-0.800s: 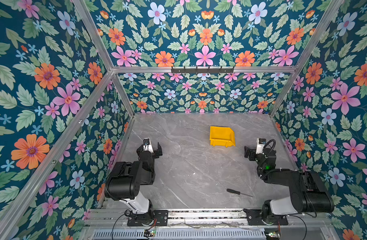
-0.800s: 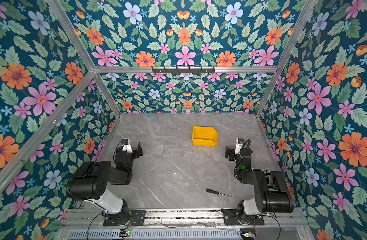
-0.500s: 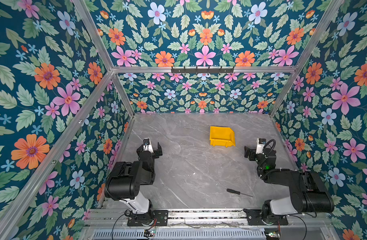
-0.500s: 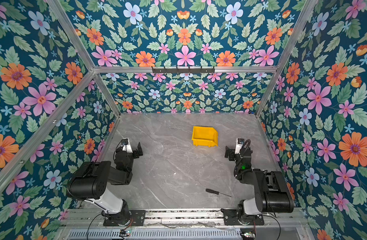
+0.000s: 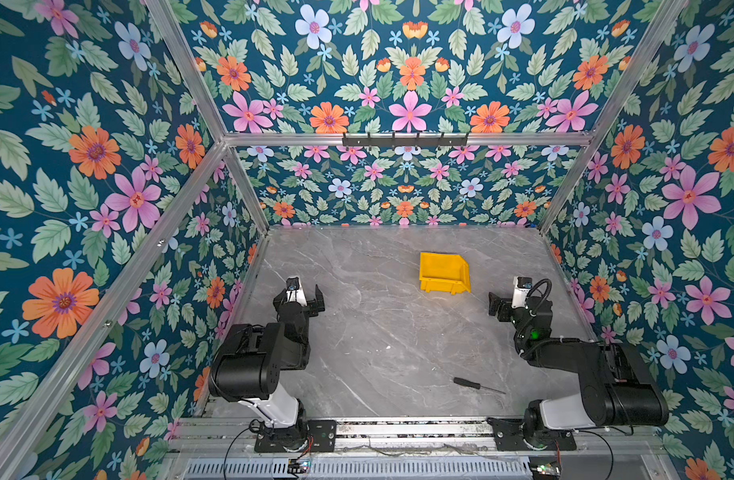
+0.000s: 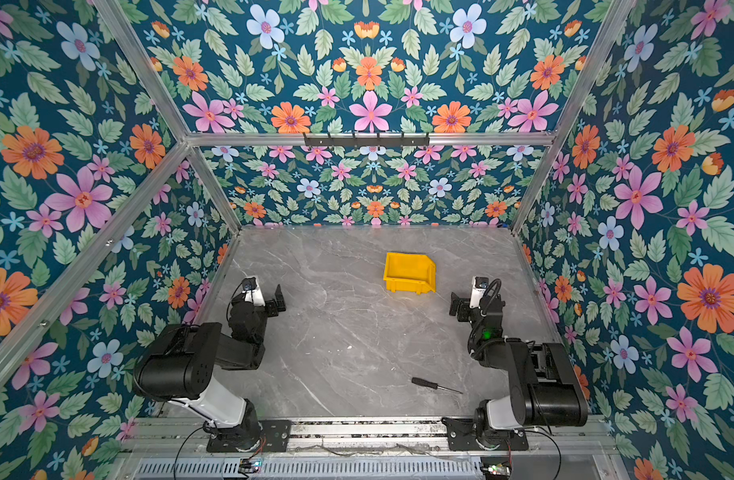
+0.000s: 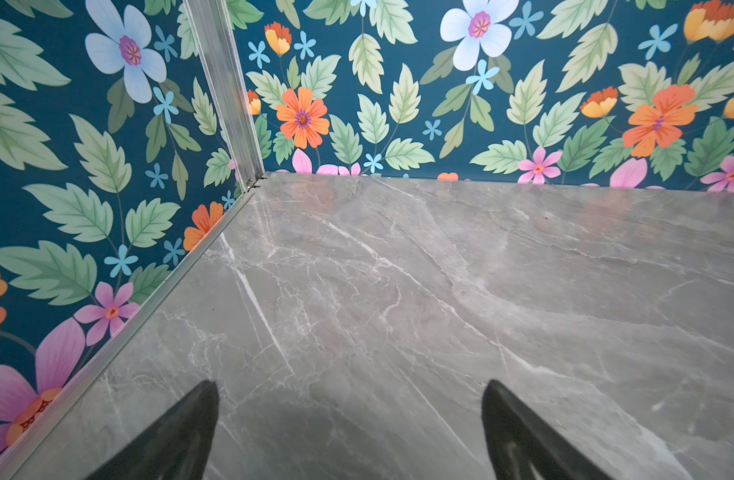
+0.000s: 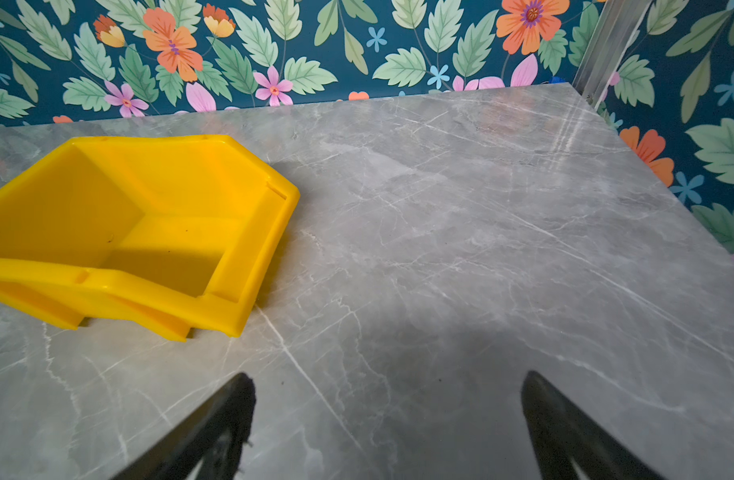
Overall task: Put the screwdriver in the bin
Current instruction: 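Lower the right gripper onto the black-handled screwdriver while the left arm moves inward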
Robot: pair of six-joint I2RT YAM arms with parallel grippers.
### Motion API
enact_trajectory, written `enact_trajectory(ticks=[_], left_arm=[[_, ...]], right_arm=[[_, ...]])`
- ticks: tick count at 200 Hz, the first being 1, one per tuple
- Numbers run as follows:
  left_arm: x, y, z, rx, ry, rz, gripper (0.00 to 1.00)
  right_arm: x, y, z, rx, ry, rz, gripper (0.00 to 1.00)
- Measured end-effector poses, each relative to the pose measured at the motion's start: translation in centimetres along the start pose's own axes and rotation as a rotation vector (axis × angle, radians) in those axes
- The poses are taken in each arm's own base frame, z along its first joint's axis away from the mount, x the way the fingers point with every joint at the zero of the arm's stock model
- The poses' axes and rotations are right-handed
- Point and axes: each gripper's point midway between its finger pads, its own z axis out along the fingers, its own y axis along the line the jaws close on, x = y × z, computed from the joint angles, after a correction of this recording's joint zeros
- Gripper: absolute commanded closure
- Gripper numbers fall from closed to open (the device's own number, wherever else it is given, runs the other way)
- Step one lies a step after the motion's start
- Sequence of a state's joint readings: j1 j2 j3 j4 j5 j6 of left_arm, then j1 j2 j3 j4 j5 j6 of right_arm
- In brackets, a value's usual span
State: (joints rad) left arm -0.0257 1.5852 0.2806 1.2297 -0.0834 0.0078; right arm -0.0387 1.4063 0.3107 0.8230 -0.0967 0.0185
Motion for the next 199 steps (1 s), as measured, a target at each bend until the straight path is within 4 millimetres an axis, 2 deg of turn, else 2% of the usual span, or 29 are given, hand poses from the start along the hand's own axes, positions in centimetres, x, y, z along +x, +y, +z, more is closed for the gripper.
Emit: enact_trajectory(ticks=[25, 42, 79, 95, 117, 132, 155, 177, 199], left_arm=[[-2.0, -1.6, -0.7, 0.092, -0.037, 0.03, 0.0], [-3.4, -3.2, -1.4, 0.166, -0.058, 0.07, 0.0], [-6.1, -8.6, -3.3, 0.399, -0.08, 0.207, 0.0], [-6.2, -11.7, -4.9, 0.526, -0.078, 0.268, 0.0], [-5.4, -16.3, -8.2, 0.721, -0.072, 0.353, 0.0], [-4.9, -18.5, -10.0, 0.825, -0.06, 0.383, 0.0], [-4.1, -20.6, -12.6, 0.94, -0.042, 0.413, 0.0], [-3.1, -22.2, -14.9, 1.046, -0.023, 0.444, 0.0], [-2.6, -23.3, -16.4, 1.12, -0.01, 0.475, 0.0]], right_arm=[[-2.4, 1.7, -0.8, -0.074, -0.035, -0.037, 0.01], [-3.9, 3.8, -1.6, -0.139, -0.049, -0.092, 0.01], [-5.6, 8.6, -4.1, -0.285, -0.034, -0.265, 0.01], [-6.3, 9.5, -5.6, -0.325, -0.028, -0.313, 0.01], [-6.7, 10.6, -8.1, -0.394, 0.007, -0.364, 0.01], [-6.9, 11.5, -10.0, -0.451, 0.034, -0.387, 0.01], [-5.4, 12.8, -13.0, -0.541, 0.111, -0.434, 0.01], [-2.5, 14.3, -15.7, -0.637, 0.209, -0.502, 0.01], [1.1, 16.1, -18.5, -0.753, 0.316, -0.612, 0.01]])
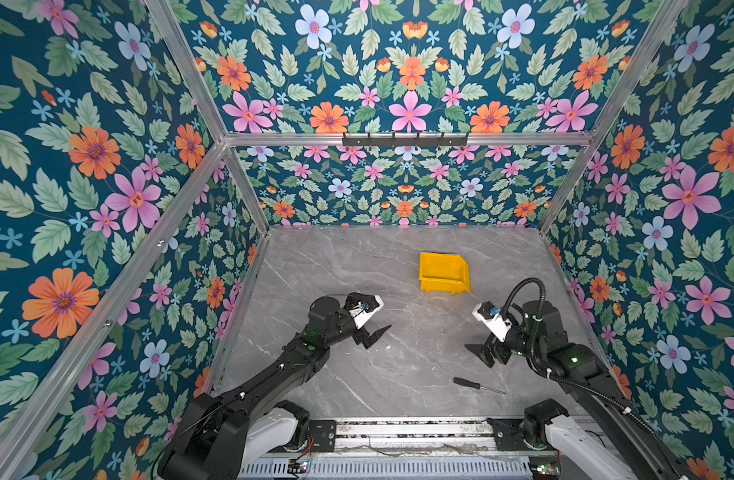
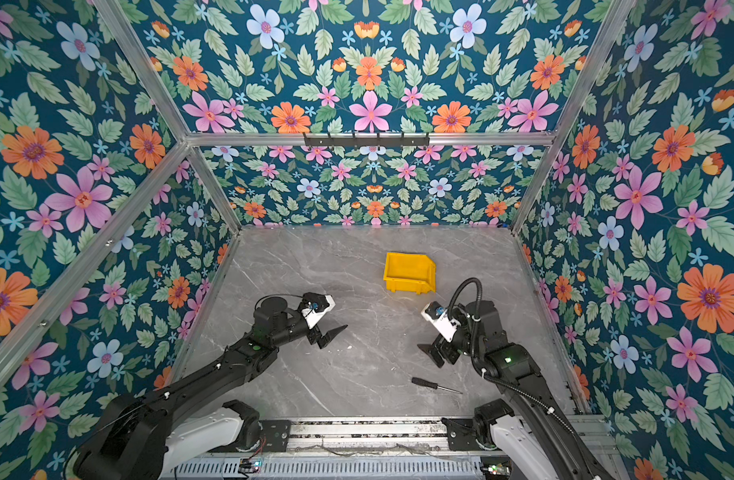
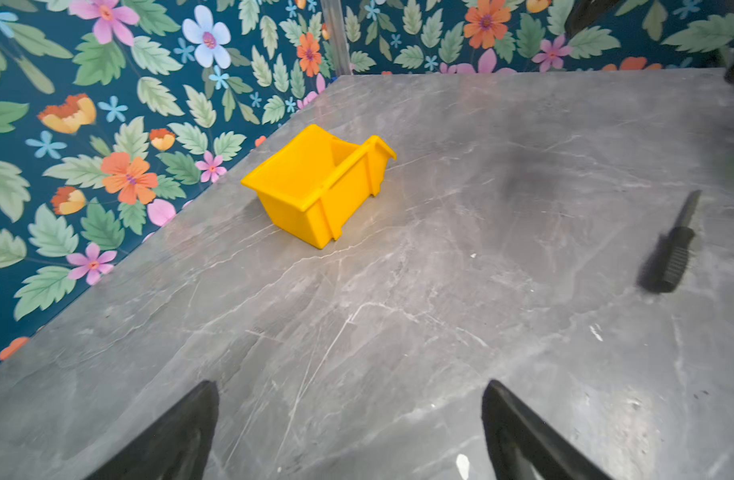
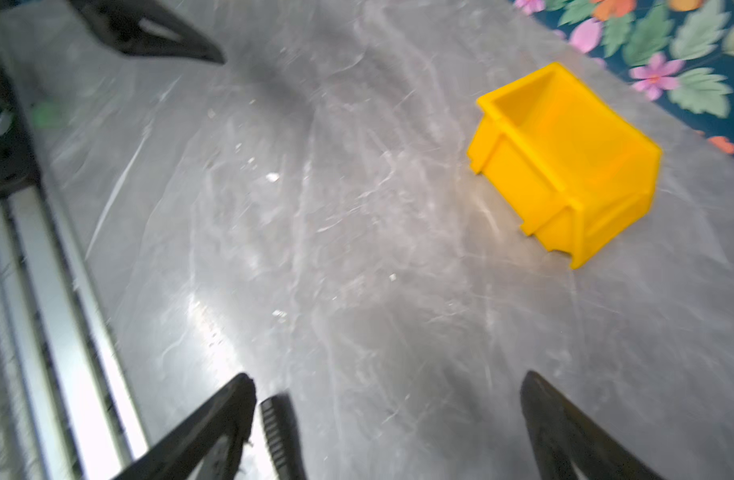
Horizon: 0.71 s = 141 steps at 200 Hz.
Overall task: Put the screwdriver in the bin
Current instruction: 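Lower the right gripper onto the black-handled screwdriver while the left arm moves inward, then close the right gripper on the screwdriver handle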
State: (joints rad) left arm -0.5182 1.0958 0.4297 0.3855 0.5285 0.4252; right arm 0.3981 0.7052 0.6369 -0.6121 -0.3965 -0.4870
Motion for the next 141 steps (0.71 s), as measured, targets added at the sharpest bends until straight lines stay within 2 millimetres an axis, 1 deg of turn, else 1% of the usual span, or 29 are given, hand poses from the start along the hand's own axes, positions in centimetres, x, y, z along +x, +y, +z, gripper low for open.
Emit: enact_trajectory(ticks=[8, 20, 47, 61, 92, 116, 141], left_arm=[[-0.1, -0.6, 0.1, 0.027, 0.001, 0.003, 0.0], [-0.1, -1.4, 0.2, 0.062, 0.004, 0.015, 0.0], [0.6, -2.9, 0.4, 0.143, 0.026, 0.023, 0.0], [0.7, -3.7, 0.4, 0.19, 0.036, 0.04, 0.0], [1.5, -6.1, -0.6, 0.303, 0.042, 0.093, 0.0], [2.0, -7.6, -1.4, 0.361, 0.031, 0.116, 0.0], [2.4, -8.3, -1.8, 0.392, 0.034, 0.122, 0.0]], right_arm=[[0.7, 1.4, 0.2, -0.043, 0.042, -0.036, 0.01], [2.0, 2.7, 0.6, -0.086, 0.111, -0.079, 0.01], [5.5, 5.1, 1.6, -0.157, 0.265, -0.173, 0.01], [7.3, 5.9, 2.1, -0.184, 0.338, -0.206, 0.01], [10.1, 7.0, 2.9, -0.218, 0.441, -0.249, 0.01], [12.2, 6.7, 3.7, -0.207, 0.512, -0.247, 0.01], [13.1, 6.5, 4.8, -0.202, 0.554, -0.244, 0.01]])
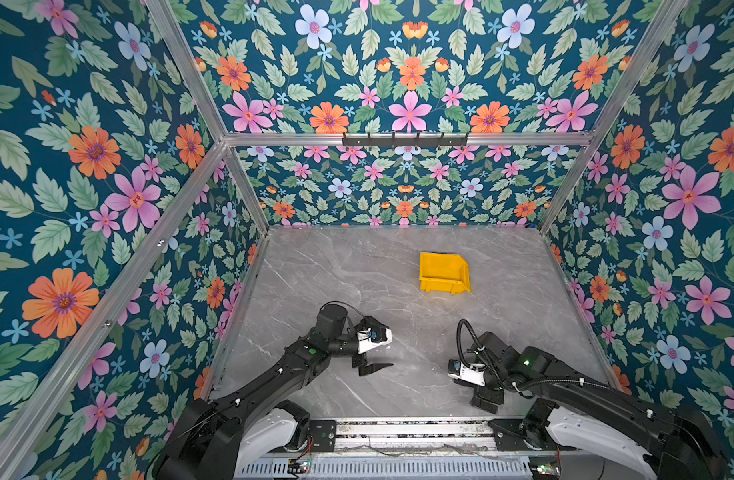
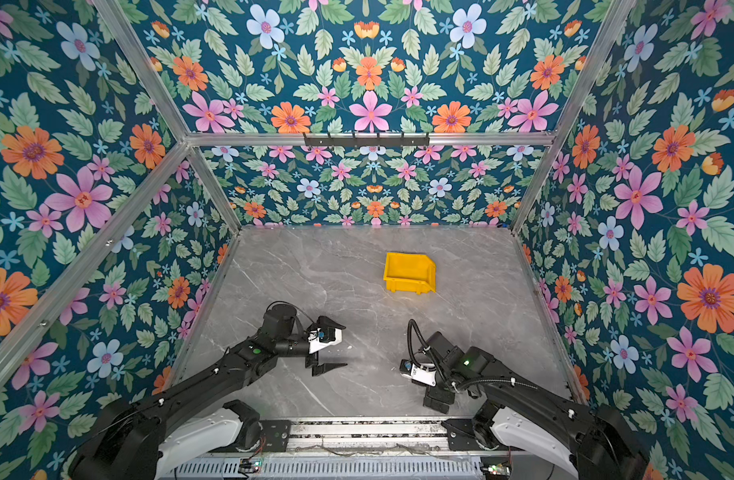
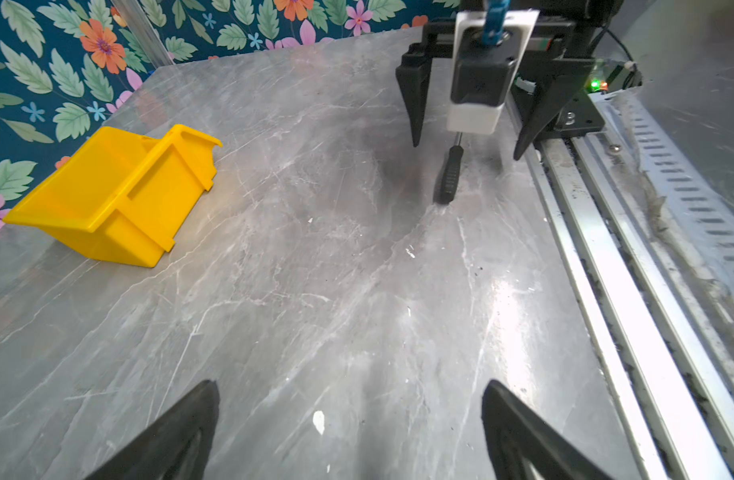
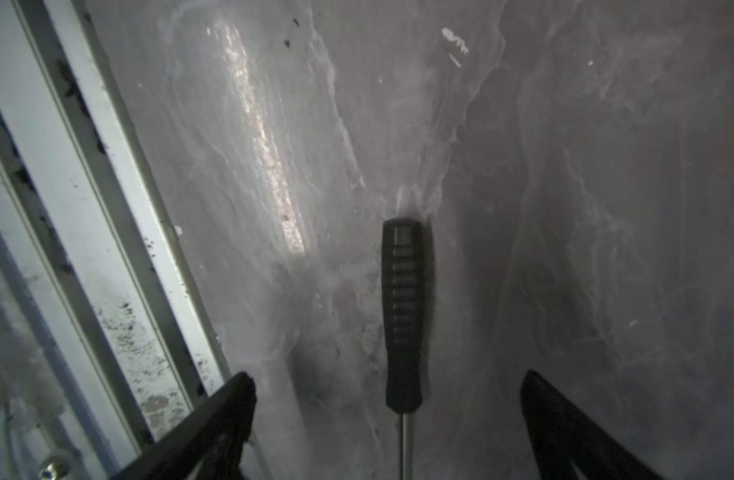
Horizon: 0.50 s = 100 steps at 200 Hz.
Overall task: Put the screwdriver in the bin
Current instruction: 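Close the right gripper on the screwdriver handle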
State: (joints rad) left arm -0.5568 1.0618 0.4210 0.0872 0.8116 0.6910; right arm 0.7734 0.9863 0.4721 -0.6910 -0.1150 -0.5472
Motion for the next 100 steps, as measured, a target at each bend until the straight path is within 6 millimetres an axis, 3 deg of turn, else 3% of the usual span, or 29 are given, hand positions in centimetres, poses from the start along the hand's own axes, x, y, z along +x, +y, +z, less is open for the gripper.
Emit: enact_trajectory(ticks=[11, 28, 41, 62, 100], left_arm=[[0.1, -0.1, 0.0, 0.004, 0.003, 0.001, 0.0], [0.2, -0.2, -0.1, 0.006, 0.006, 0.007, 0.0], [0.2, -0.3, -0.1, 0.004, 0.006, 0.012, 0.0], [0.5, -0.6, -0.2, 0.005, 0.013, 0.01, 0.0], [0.5, -0.6, -0.2, 0.003, 0.012, 0.013, 0.0]], right_arm=[[0.0, -0.3, 0.5, 0.007, 0.018, 0.009, 0.02], [-0.1, -0.6, 1.2, 0.006, 0.031, 0.017, 0.11], [-0.2, -0.9, 1.8, 0.009, 0.042, 0.024, 0.34], [-1.0, -1.1, 2.2, 0.002, 0.029, 0.035, 0.58], [-1.8, -1.9, 2.3, 0.032, -0.001, 0.045, 0.72]])
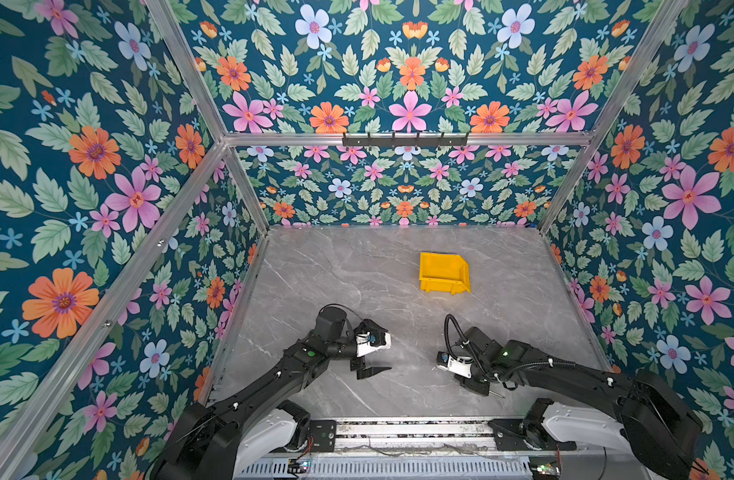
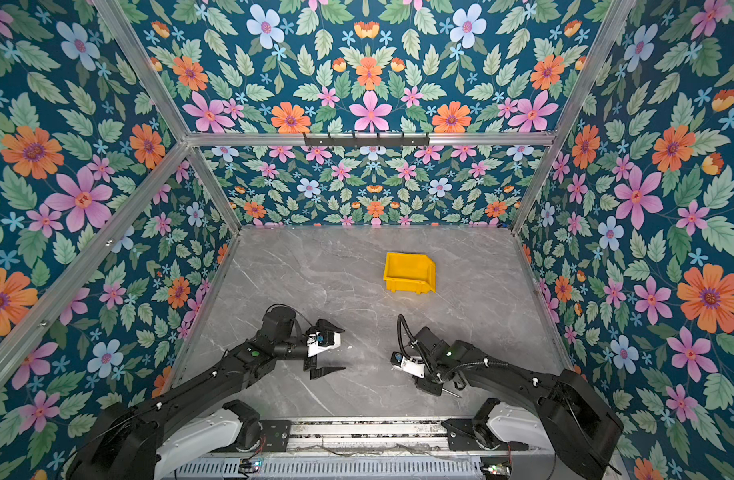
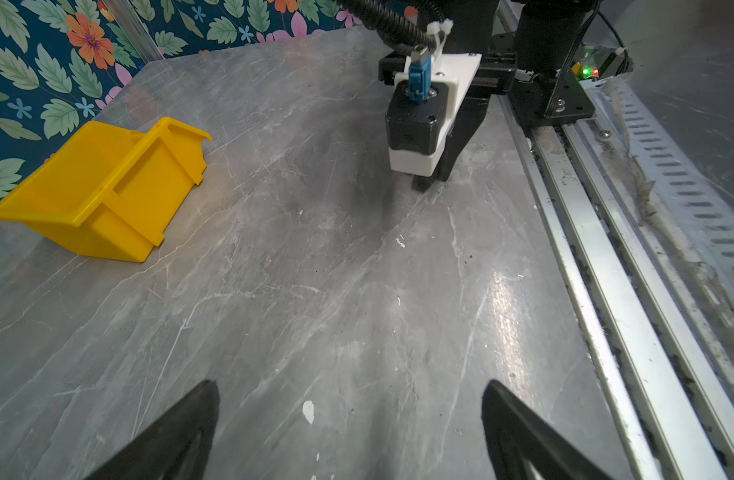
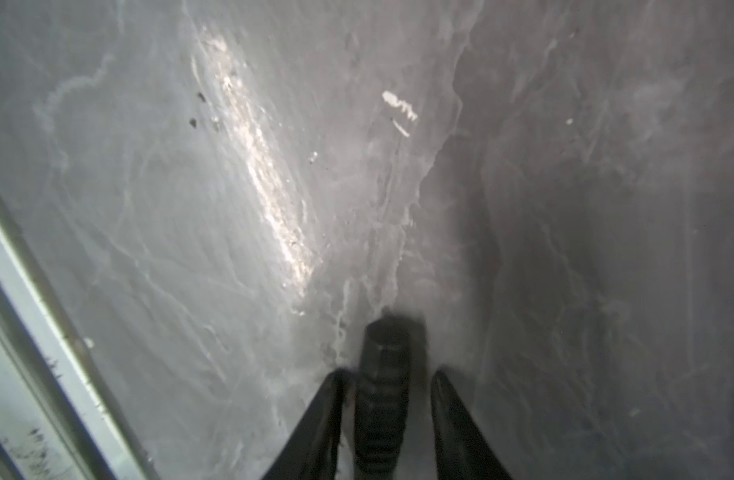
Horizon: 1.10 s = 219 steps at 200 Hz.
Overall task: Put the screwdriver in the bin
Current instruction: 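Close the right gripper on the screwdriver handle, then lift the screwdriver with the right gripper and carry it over the yellow bin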
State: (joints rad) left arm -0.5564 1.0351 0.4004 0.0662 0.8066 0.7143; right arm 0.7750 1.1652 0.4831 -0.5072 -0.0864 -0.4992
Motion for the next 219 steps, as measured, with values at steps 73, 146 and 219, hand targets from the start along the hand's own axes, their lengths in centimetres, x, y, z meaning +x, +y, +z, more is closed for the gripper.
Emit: enact_trajectory(ticks=[73, 146, 219], left_arm=[[0.2, 0.2, 0.0, -0.009, 0.015, 0.005, 0.0], [0.2, 0.1, -0.7, -0.052, 0.017, 0.004, 0.0], [0.2, 0.4, -1.1, -0.081, 0.023, -0.008, 0.0]], right_arm=[[0.3, 0.1, -1.3, 0.023, -0.02, -0.005, 0.97], [-0.7, -1.4, -3.4, 0.09, -0.07, -0.068, 1.0], [-1.7, -5.8, -5.5, 0.197, -0.084, -0.069, 1.0]])
